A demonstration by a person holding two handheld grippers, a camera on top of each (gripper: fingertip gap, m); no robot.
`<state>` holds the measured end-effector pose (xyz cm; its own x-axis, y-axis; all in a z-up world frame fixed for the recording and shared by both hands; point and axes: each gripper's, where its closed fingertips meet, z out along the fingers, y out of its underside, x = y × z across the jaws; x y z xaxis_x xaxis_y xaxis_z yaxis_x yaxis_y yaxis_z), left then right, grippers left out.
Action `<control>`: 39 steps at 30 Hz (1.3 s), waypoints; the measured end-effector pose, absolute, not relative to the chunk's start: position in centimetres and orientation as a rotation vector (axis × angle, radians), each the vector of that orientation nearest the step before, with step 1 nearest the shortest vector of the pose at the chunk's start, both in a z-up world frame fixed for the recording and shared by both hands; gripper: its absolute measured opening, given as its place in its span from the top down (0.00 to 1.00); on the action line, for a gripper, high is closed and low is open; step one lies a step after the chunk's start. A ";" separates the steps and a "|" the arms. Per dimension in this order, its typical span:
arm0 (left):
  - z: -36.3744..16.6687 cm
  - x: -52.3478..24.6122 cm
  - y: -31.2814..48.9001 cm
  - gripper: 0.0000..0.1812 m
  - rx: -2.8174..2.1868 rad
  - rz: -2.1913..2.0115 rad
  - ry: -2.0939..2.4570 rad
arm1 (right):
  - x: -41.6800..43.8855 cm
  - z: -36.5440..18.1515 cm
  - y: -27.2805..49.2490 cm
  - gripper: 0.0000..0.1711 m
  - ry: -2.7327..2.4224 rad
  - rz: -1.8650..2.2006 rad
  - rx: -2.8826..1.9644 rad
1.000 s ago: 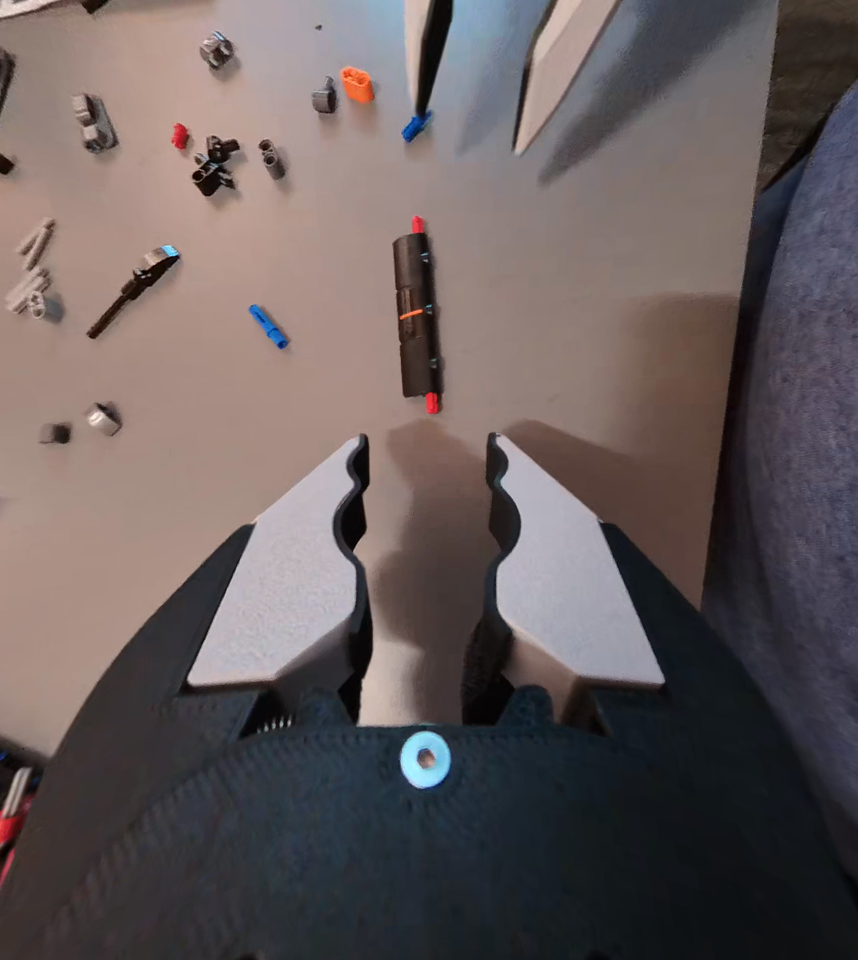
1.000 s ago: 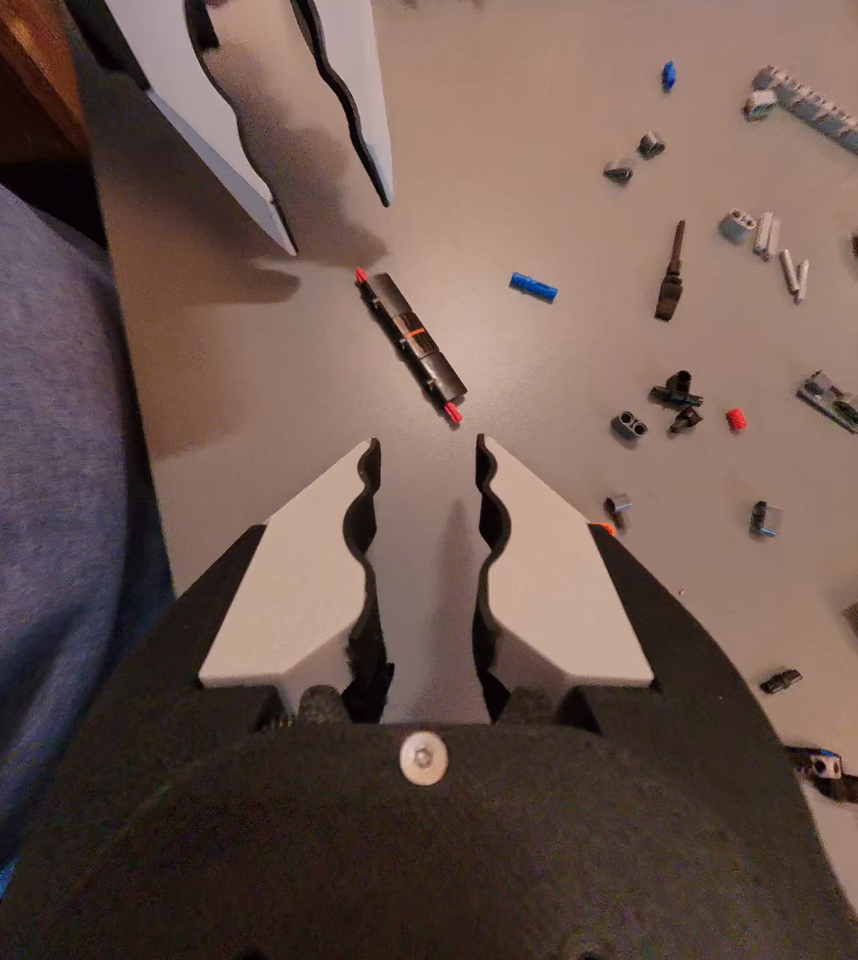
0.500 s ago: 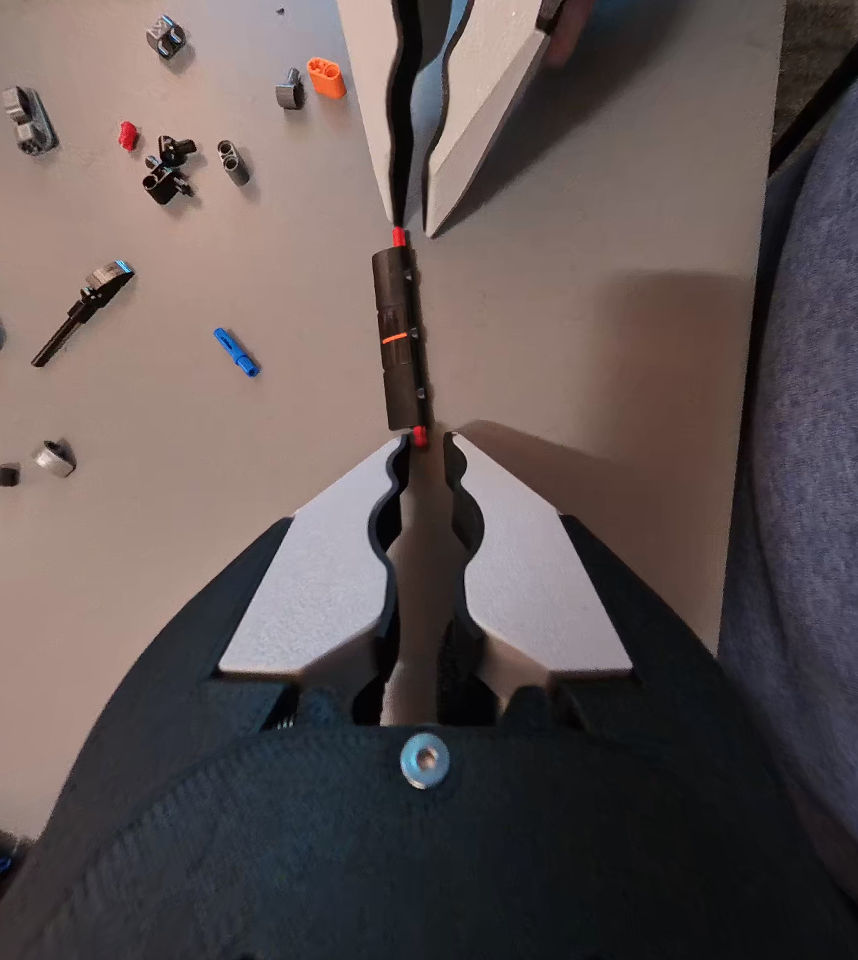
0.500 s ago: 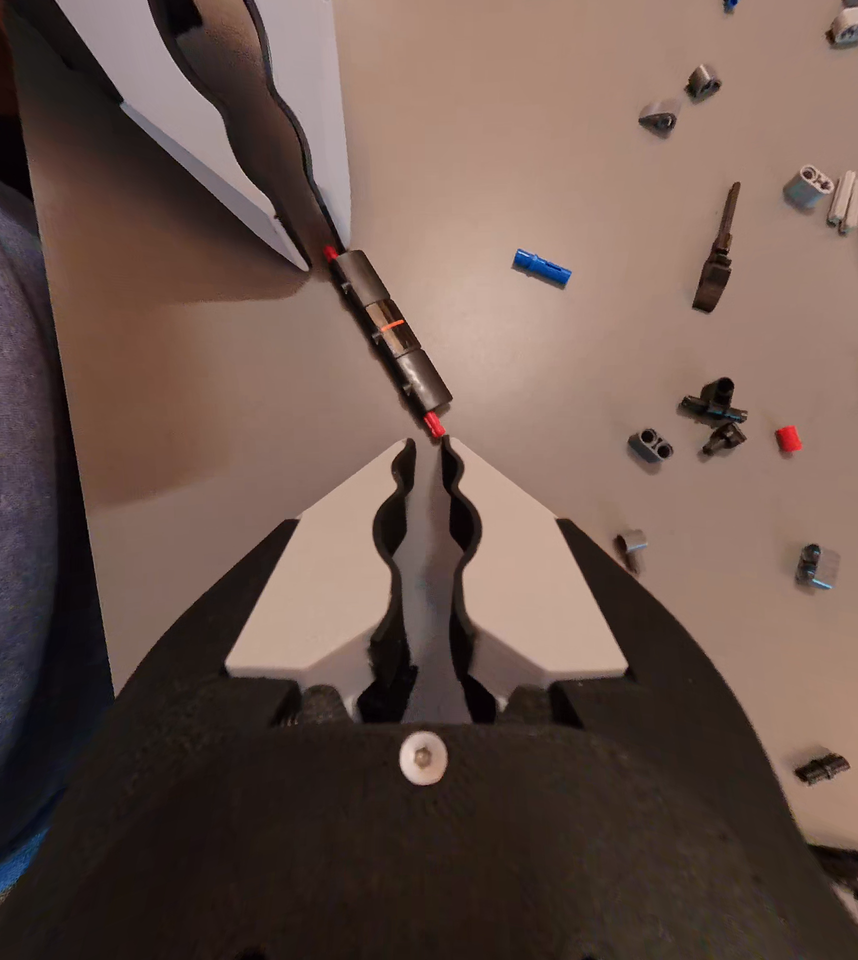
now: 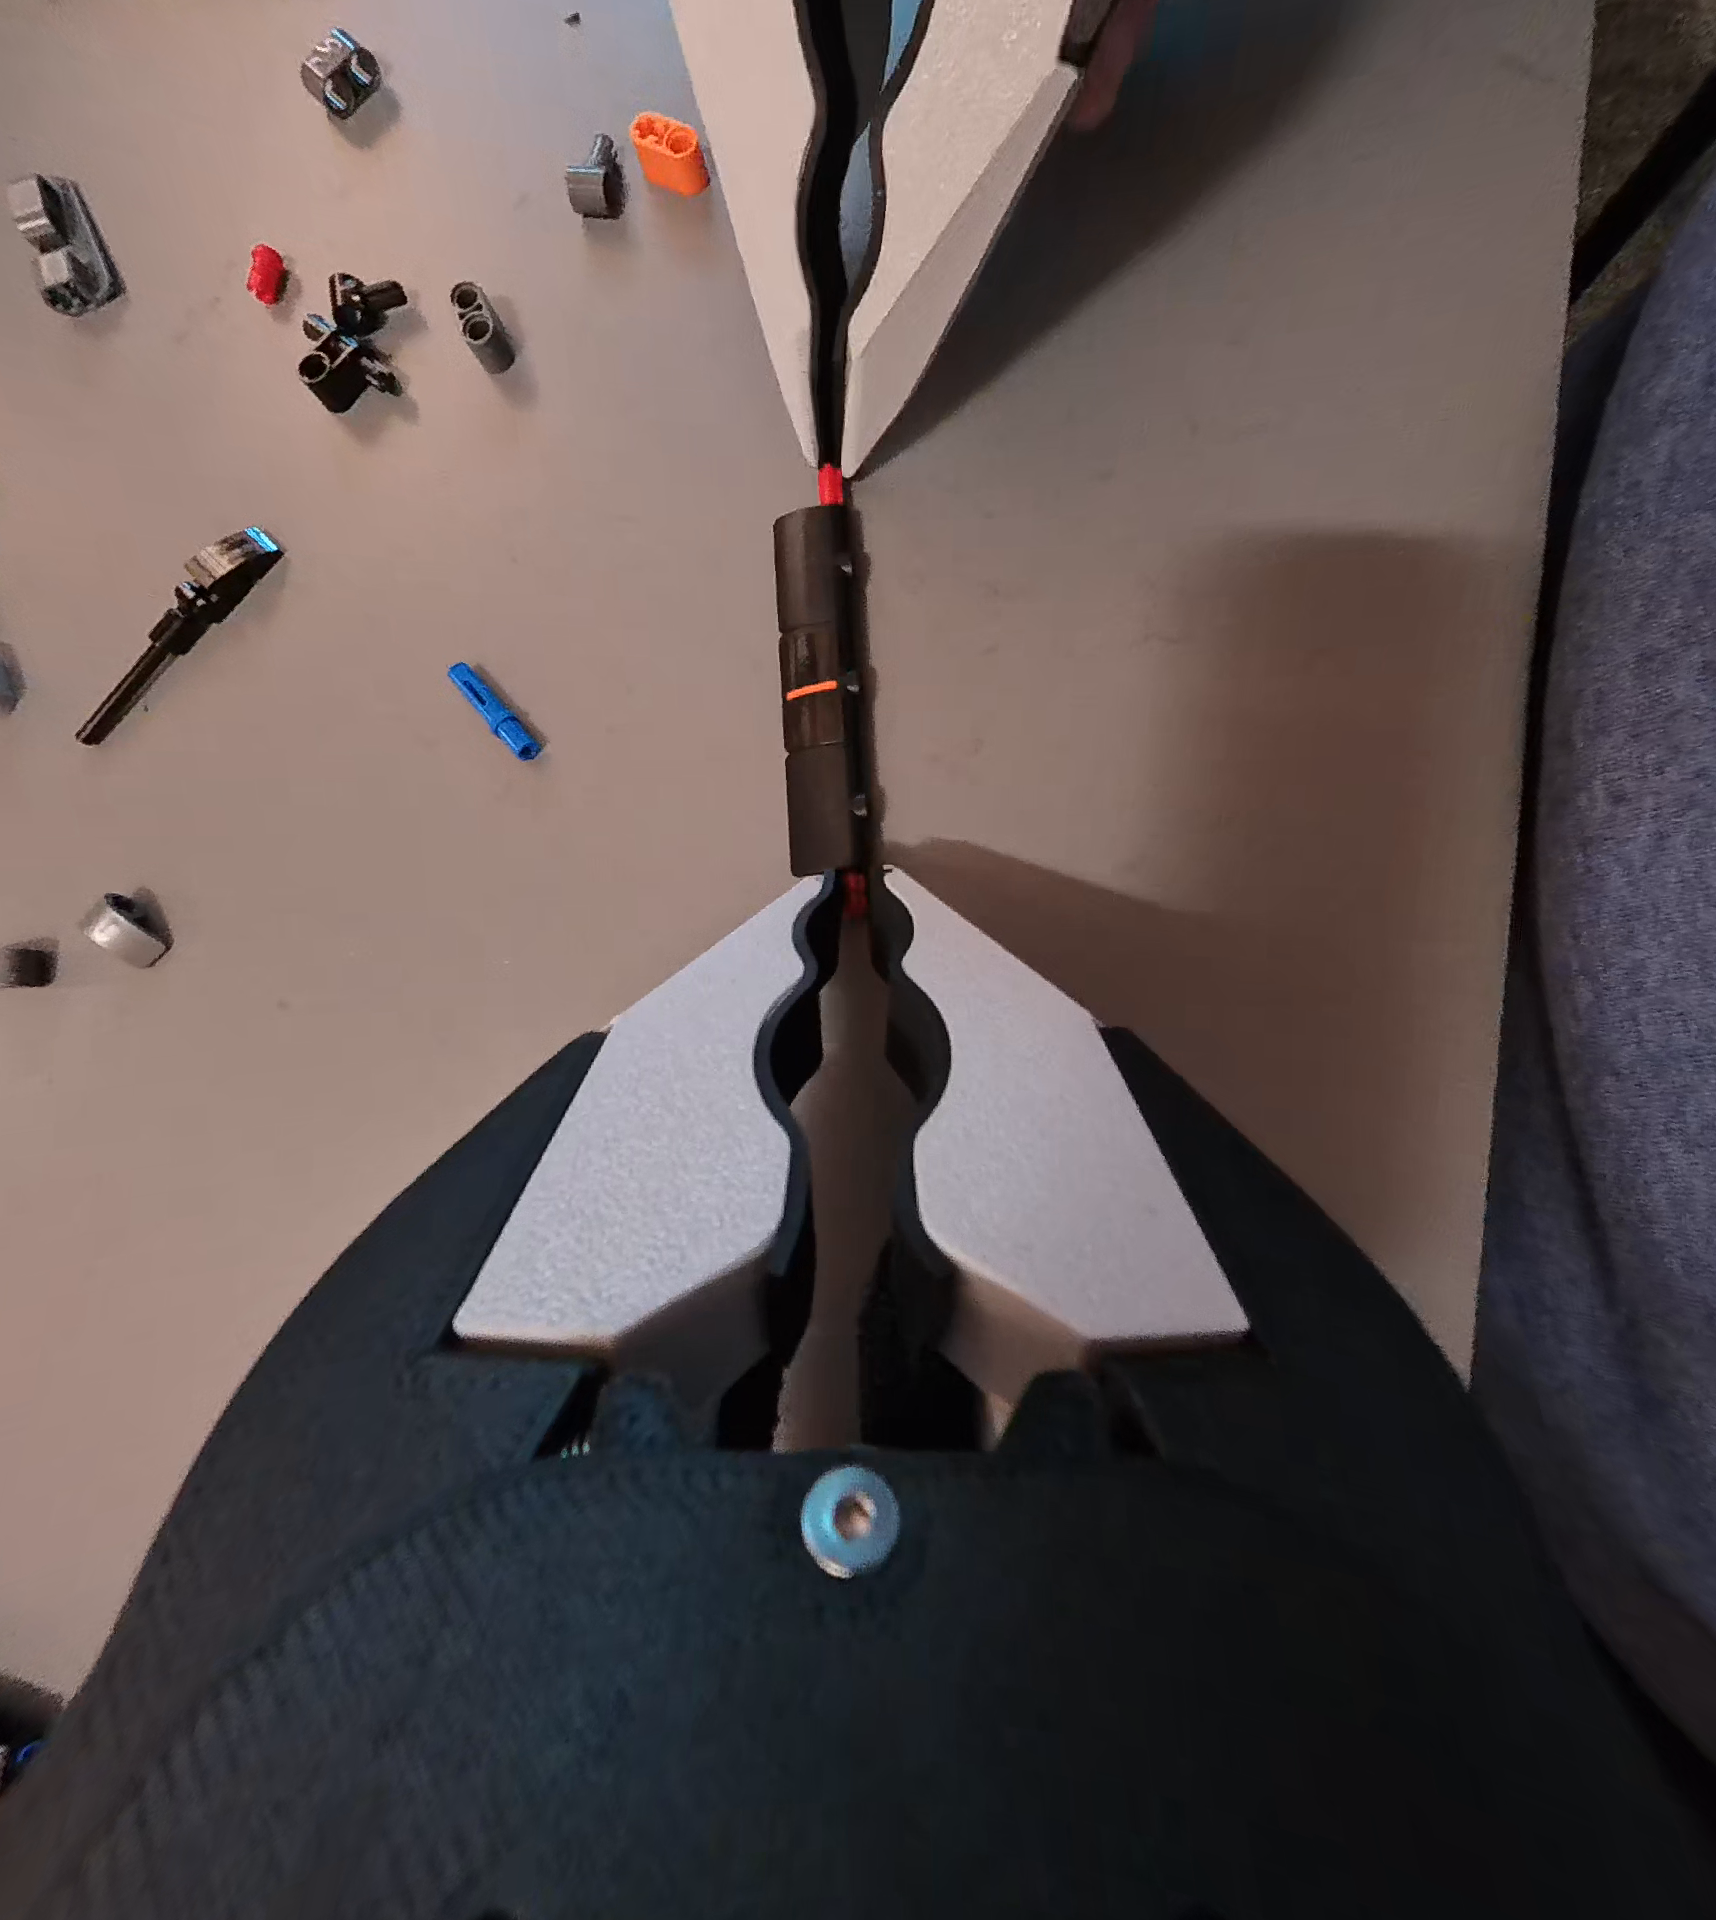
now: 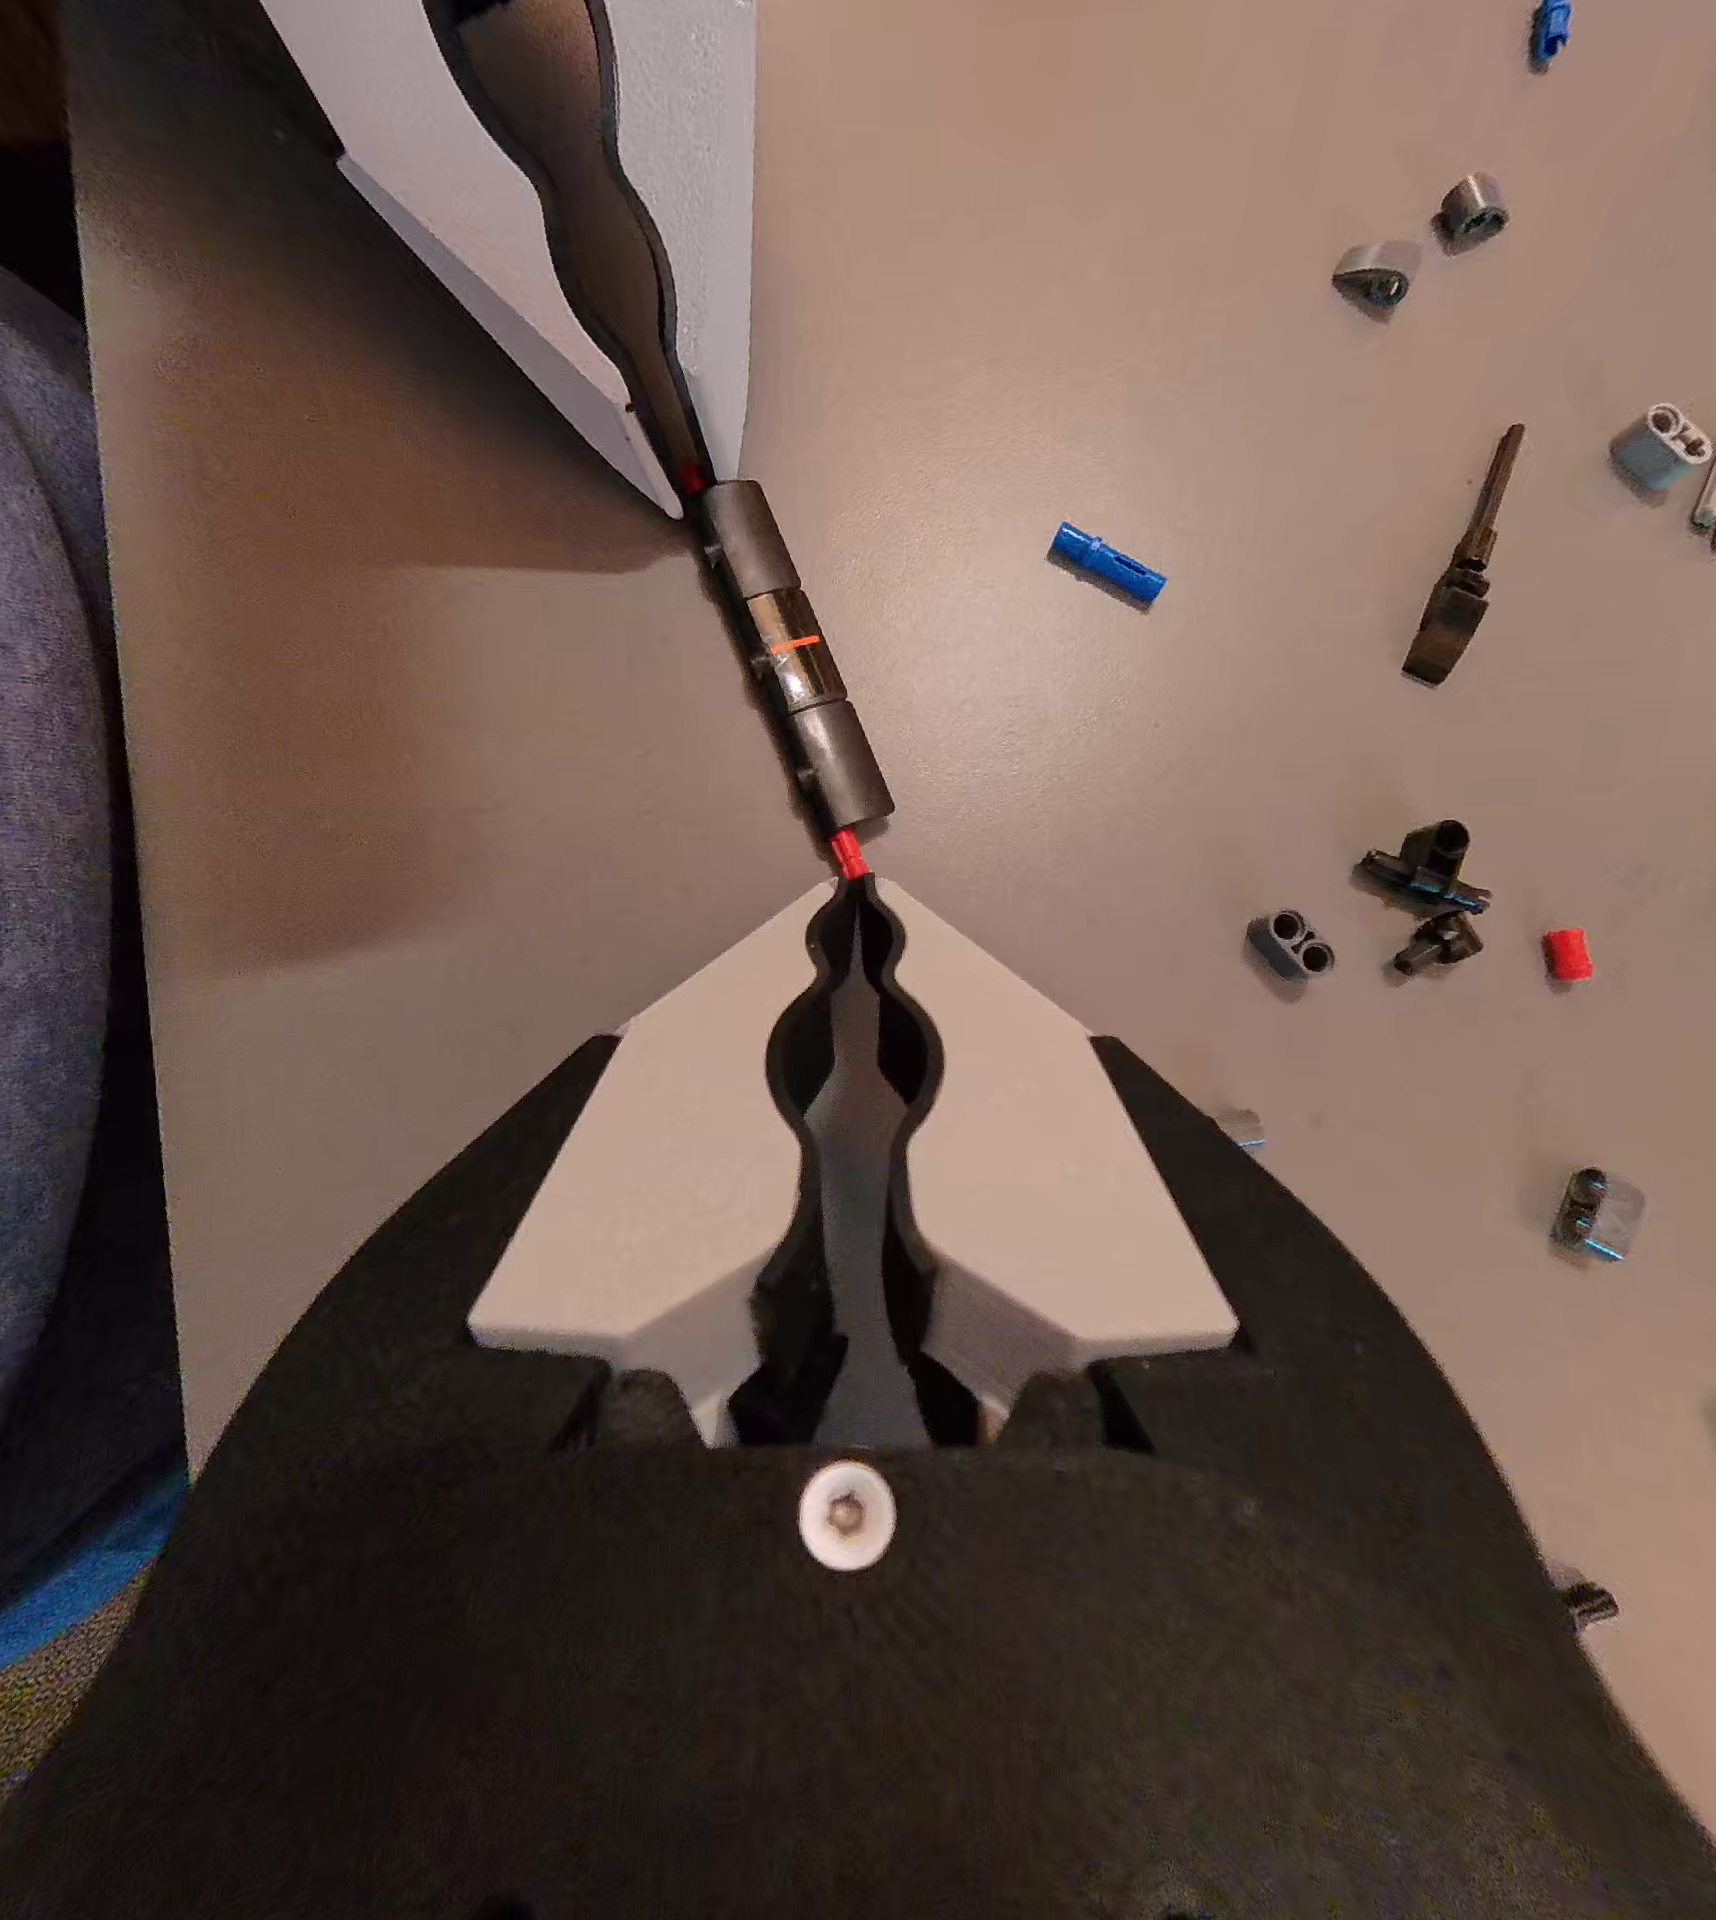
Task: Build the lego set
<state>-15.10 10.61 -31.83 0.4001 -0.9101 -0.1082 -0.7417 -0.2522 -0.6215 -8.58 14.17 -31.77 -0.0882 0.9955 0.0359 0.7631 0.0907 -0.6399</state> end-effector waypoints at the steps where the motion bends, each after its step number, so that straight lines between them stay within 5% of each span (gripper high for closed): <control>1: -31.8 -15.1 10.6 0.99 -2.060 -0.369 1.403 | -8.6 -31.8 14.1 1.00 -1.905 0.661 -1.722; 33: -31.7 -15.1 10.6 0.99 -2.021 -0.417 1.379 | -8.6 -31.7 13.8 1.00 -1.944 0.691 -1.689; 39: -30.2 -15.0 11.3 0.91 -1.982 -0.399 1.359 | -8.6 -31.7 13.8 1.00 -1.907 0.716 -1.691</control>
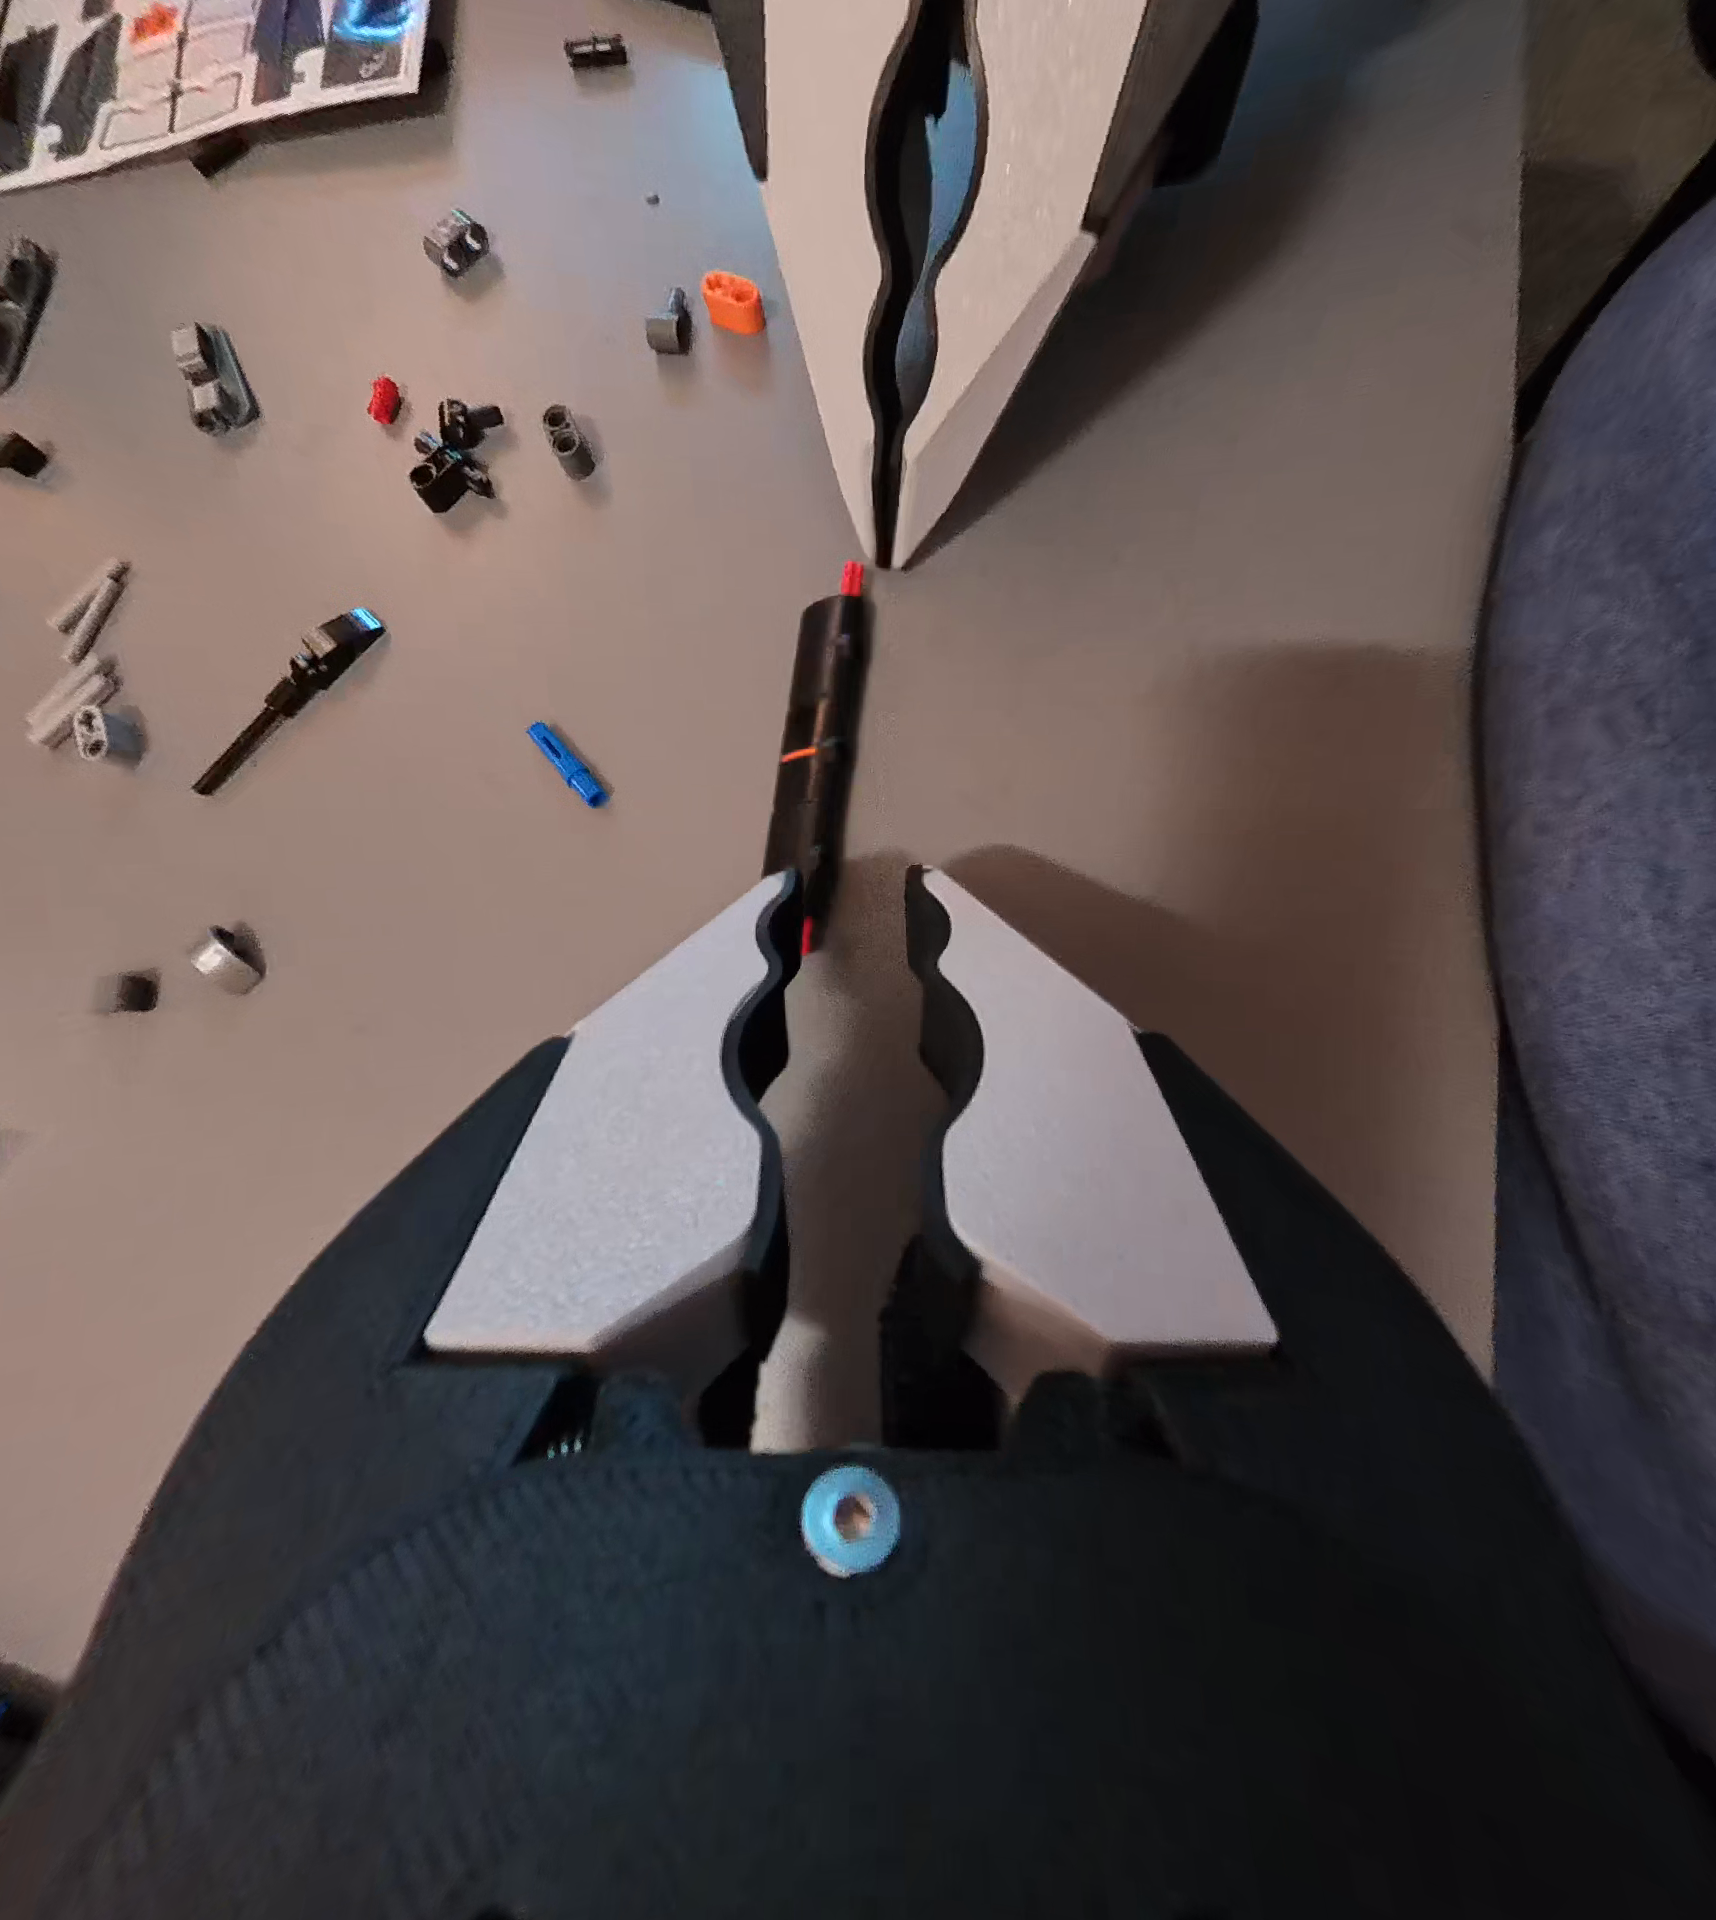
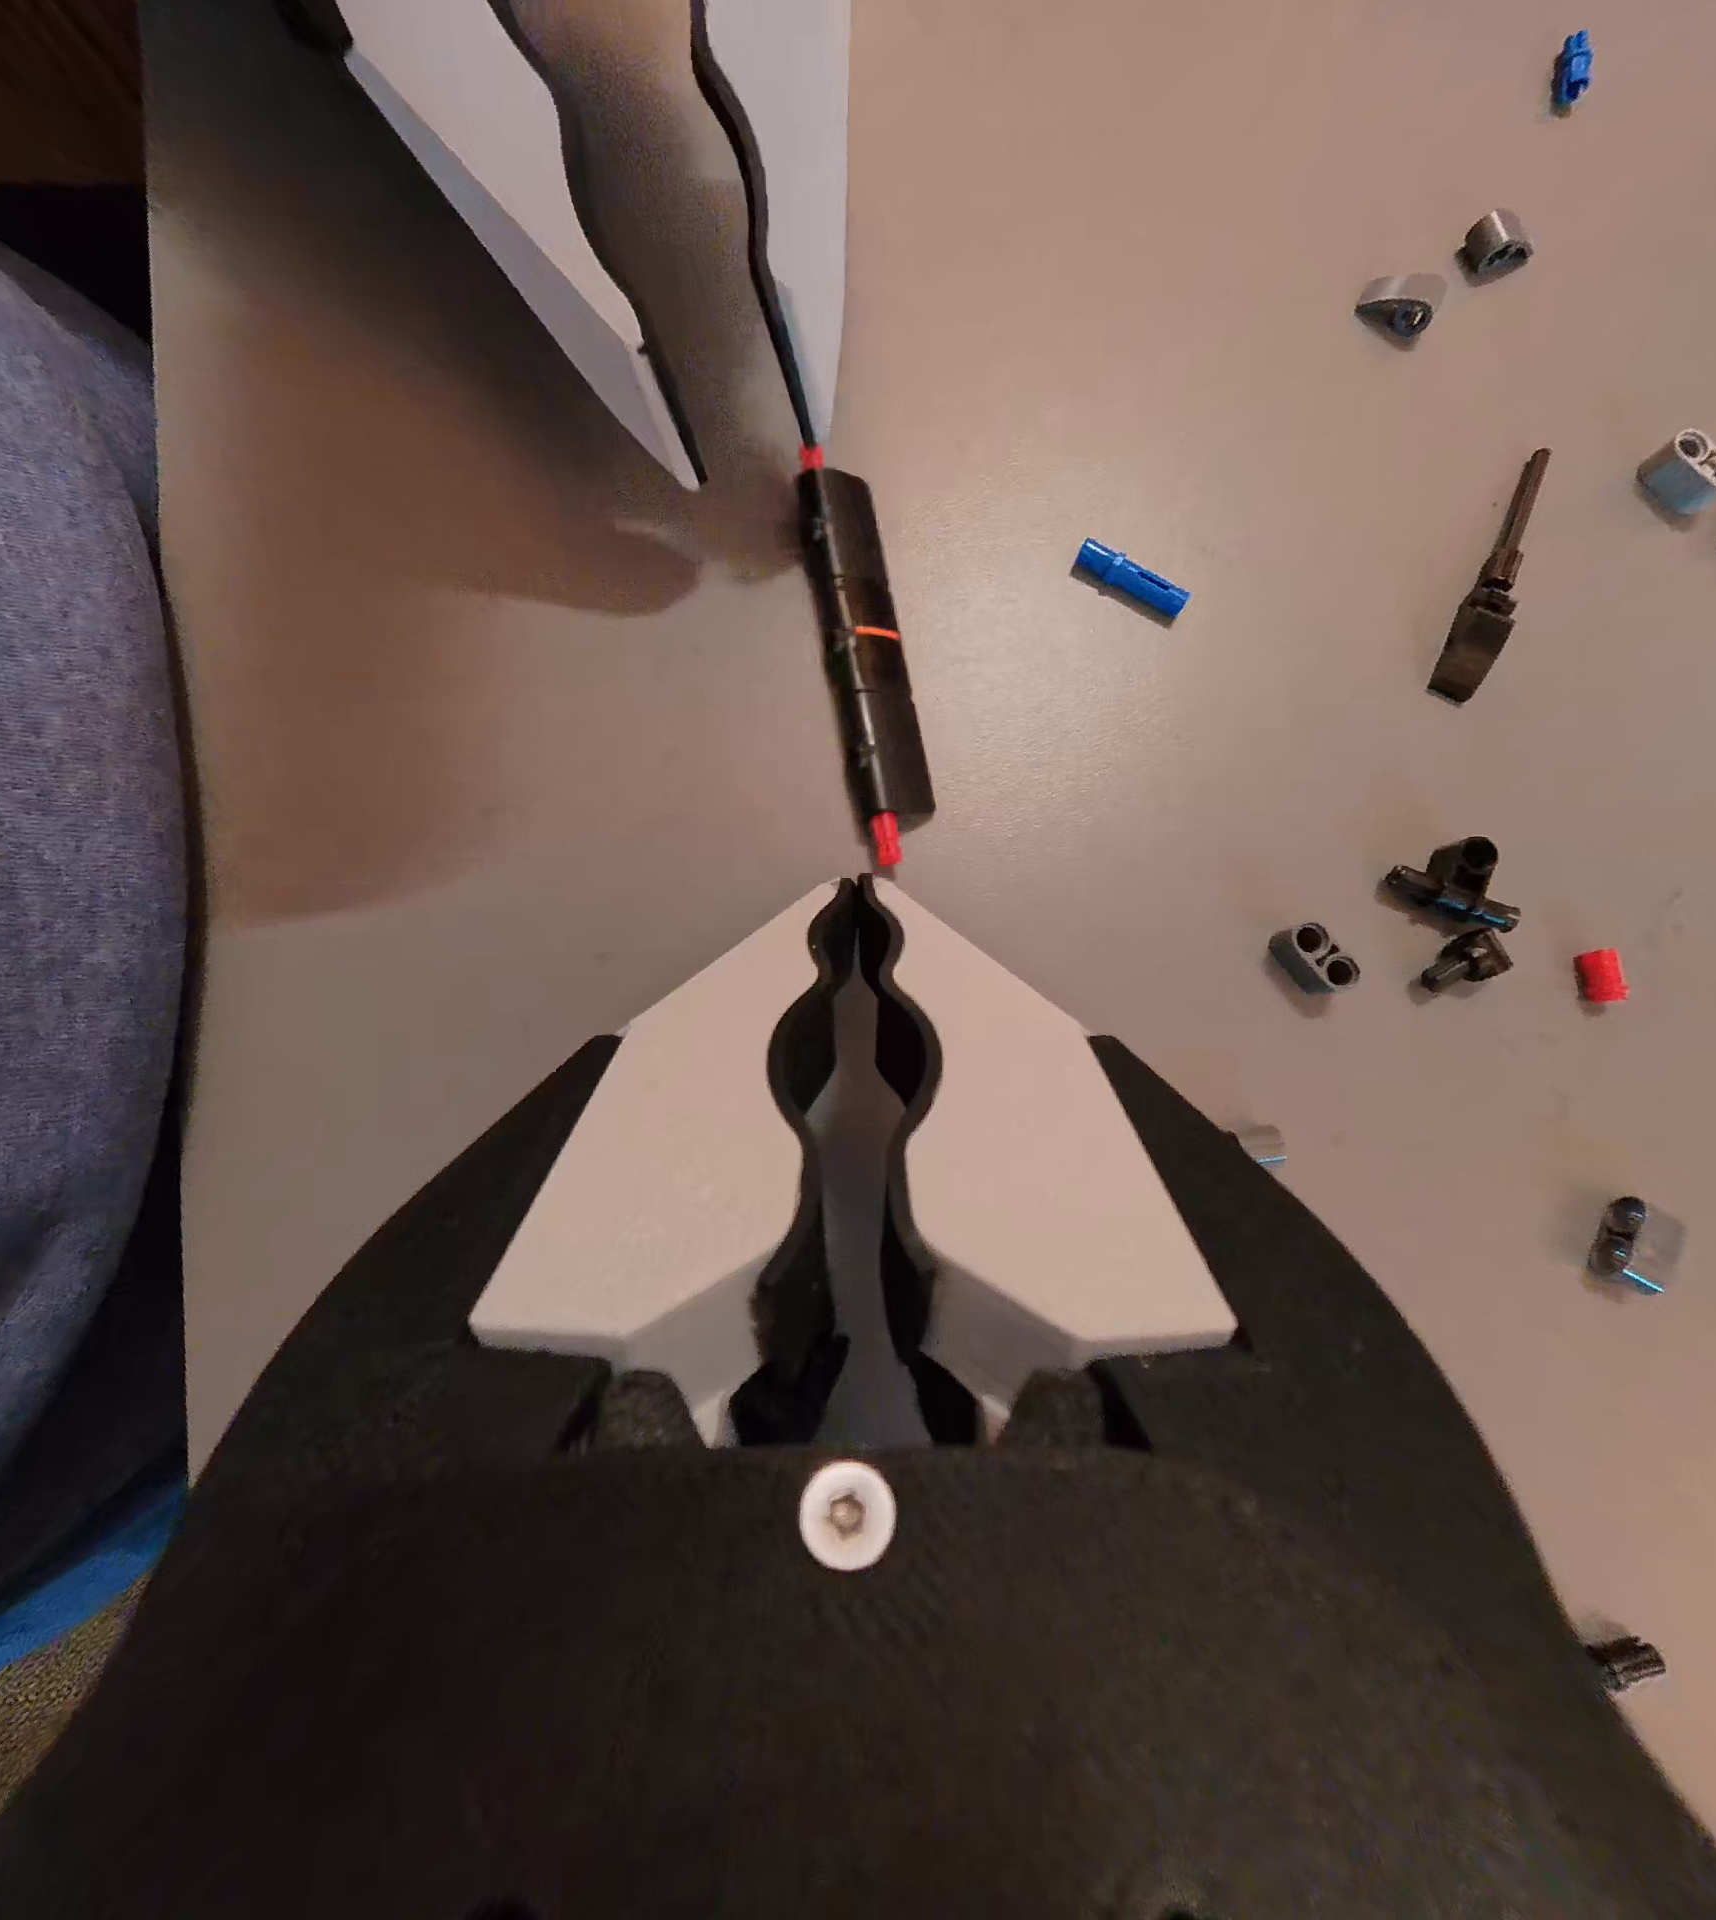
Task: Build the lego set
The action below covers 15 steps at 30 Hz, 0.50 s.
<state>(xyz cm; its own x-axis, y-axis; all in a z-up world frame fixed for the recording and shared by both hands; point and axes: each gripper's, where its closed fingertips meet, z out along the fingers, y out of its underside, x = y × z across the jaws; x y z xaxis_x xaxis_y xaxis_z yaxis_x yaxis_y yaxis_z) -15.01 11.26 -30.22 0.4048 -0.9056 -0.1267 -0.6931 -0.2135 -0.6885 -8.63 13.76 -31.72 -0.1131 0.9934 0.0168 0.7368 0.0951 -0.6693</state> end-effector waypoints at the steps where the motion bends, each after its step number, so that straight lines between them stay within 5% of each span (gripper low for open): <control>1: -30.5 -14.9 11.4 0.90 -1.980 -0.371 1.387 | -8.6 -31.7 13.7 1.00 -1.907 0.725 -1.691; 15: -31.4 -11.9 13.5 0.96 -1.920 -0.352 1.514 | -8.6 -31.5 14.0 1.00 -1.850 0.794 -1.711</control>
